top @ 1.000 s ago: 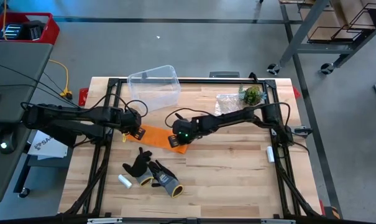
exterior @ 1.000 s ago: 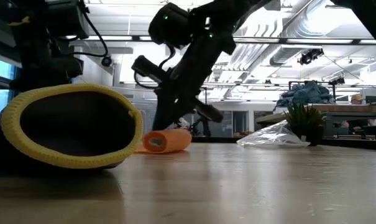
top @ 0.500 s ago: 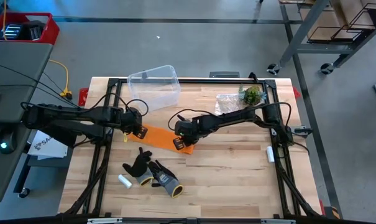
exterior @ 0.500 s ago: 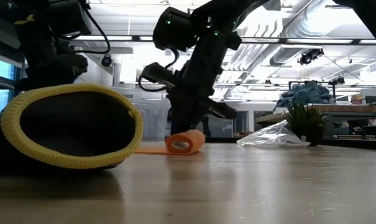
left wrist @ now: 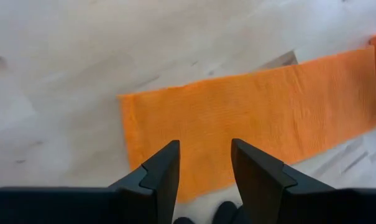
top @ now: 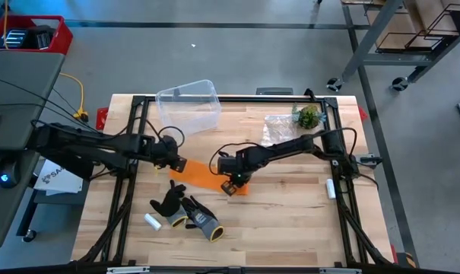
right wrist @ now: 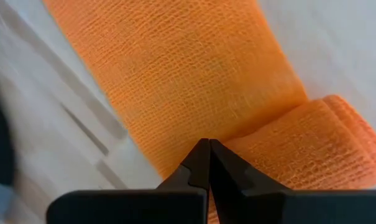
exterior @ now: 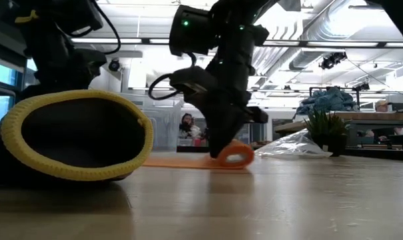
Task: Roll bandage
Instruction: Roll the orange bandage
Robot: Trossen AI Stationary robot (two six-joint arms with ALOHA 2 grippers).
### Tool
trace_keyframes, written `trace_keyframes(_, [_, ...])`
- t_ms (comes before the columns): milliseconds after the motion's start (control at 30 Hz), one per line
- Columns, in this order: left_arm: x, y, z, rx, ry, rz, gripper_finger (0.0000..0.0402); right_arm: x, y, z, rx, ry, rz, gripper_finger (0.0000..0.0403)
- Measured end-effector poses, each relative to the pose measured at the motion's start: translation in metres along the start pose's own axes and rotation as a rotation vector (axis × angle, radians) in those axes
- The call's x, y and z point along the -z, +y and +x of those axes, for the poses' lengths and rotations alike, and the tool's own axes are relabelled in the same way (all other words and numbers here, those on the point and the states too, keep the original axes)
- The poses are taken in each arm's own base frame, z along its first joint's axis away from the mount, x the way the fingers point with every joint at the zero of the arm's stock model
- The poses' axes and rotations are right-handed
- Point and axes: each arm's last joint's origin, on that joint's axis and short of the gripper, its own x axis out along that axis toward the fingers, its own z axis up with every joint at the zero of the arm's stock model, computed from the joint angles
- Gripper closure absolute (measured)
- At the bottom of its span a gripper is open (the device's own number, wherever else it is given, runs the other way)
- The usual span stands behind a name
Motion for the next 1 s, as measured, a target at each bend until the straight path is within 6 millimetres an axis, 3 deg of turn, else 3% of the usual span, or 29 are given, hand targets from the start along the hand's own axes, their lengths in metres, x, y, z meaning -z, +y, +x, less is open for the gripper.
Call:
trace_keyframes(267, [0.017,-0.018,0.022,-0.010,0.058,0.051,0.0262,0.011,-0.002,-0.005,0.064,0.050,-0.014,0.0403])
trace_keyframes(667, [0.040,-0.031,0.057,-0.065,0.179,0.134,0.0262,0.010,-0.009,-0.014,0.108,0.029,0.003,0.0403])
trace_keyframes(867, [0.048,-0.035,0.062,-0.071,0.177,0.154,0.0262,0.009,-0.008,-0.016,0.100,0.022,0.026,0.0403])
trace_keyframes(1000, [0.047,-0.035,0.058,-0.052,0.167,0.140,0.0262,0.006,-0.008,-0.030,0.068,-0.030,0.039,0.0403])
